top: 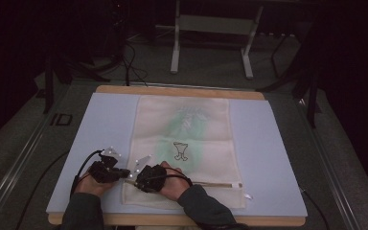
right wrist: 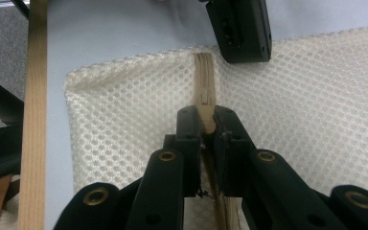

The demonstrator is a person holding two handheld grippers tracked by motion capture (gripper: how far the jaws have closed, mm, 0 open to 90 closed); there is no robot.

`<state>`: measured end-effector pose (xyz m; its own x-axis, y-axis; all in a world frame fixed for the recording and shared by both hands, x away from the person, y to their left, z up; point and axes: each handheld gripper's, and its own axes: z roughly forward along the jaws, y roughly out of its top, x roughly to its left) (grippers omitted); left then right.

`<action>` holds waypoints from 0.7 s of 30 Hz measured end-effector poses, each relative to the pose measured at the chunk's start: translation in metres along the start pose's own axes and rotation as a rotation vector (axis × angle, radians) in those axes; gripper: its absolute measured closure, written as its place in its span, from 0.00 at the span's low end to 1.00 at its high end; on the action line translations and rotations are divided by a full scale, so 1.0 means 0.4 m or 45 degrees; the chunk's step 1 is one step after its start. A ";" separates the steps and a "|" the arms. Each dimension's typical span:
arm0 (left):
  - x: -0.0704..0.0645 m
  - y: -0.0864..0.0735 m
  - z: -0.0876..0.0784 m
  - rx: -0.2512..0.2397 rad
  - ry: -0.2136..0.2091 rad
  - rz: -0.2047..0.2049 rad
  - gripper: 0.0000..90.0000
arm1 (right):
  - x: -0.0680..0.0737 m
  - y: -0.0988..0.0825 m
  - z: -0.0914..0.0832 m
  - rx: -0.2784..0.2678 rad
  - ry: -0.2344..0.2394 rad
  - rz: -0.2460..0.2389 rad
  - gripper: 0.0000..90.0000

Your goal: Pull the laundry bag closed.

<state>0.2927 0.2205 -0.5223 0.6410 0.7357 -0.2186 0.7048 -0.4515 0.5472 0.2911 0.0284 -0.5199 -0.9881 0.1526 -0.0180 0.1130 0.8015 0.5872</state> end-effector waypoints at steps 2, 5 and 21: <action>0.001 0.000 0.000 0.000 -0.002 -0.001 1.00 | 0.003 -0.001 -0.004 0.014 -0.005 -0.008 0.91; 0.001 0.000 0.000 0.000 -0.006 -0.003 1.00 | 0.007 -0.004 -0.008 0.020 -0.015 -0.023 0.91; 0.001 0.000 0.000 -0.001 -0.003 0.003 1.00 | 0.011 -0.033 -0.038 0.056 -0.033 -0.039 0.91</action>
<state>0.2929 0.2208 -0.5224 0.6435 0.7334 -0.2191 0.7030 -0.4530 0.5483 0.2837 0.0098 -0.5152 -0.9882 0.1421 -0.0566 0.0880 0.8306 0.5498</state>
